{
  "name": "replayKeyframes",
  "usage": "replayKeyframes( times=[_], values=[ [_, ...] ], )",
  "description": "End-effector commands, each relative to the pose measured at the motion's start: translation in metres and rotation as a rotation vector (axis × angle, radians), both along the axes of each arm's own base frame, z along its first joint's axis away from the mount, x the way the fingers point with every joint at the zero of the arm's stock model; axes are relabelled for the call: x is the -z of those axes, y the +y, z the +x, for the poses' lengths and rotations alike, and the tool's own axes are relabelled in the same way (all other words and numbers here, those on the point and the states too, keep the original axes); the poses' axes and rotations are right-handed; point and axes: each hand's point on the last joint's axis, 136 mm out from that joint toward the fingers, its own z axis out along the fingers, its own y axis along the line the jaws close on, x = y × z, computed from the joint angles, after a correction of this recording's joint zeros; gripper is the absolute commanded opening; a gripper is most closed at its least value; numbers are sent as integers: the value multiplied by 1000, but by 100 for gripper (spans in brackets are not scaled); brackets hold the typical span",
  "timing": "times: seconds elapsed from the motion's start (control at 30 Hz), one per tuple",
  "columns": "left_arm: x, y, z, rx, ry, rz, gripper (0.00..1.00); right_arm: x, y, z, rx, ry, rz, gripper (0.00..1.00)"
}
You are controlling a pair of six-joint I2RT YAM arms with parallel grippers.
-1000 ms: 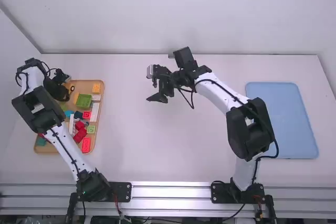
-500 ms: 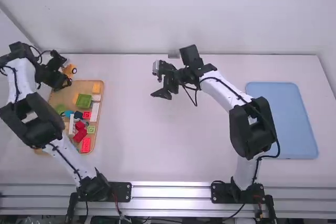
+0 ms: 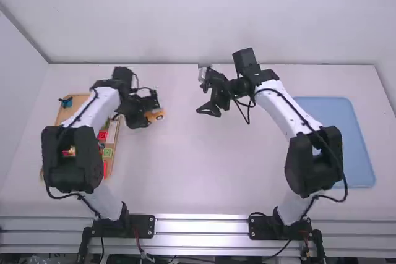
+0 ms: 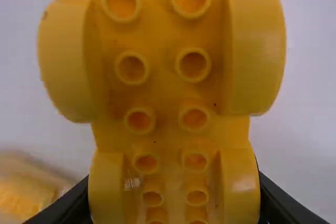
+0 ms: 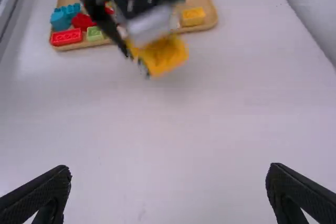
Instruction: Assemble lego blocks to make yellow taxi
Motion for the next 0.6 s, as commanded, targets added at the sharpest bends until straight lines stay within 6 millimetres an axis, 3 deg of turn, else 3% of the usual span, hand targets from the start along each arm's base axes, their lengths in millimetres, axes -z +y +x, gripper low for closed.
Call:
replayKeyframes(
  times=[0.0, 0.03, 0.07, 0.13, 0.37, 0.57],
  values=[
    [5, -38, -13, 145, 2, 57, 17, -37, -16, 0, 41, -137, -57, 99],
    [11, -62, -20, 223, 12, 64, 15, -39, -24, -4, 64, -134, -88, 99],
    [12, -65, -20, 232, 14, 64, 15, -40, -26, -5, 68, -133, -94, 99],
    [25, -100, -35, 320, 51, 75, 16, -42, -37, -16, 90, -130, -121, 98],
    [67, -135, -34, 321, 63, 146, 17, -28, -52, -44, 85, -133, -26, 98],
    [73, -160, -45, 295, 92, 121, 22, -31, -57, -56, 96, -154, 134, 99]
  ],
)
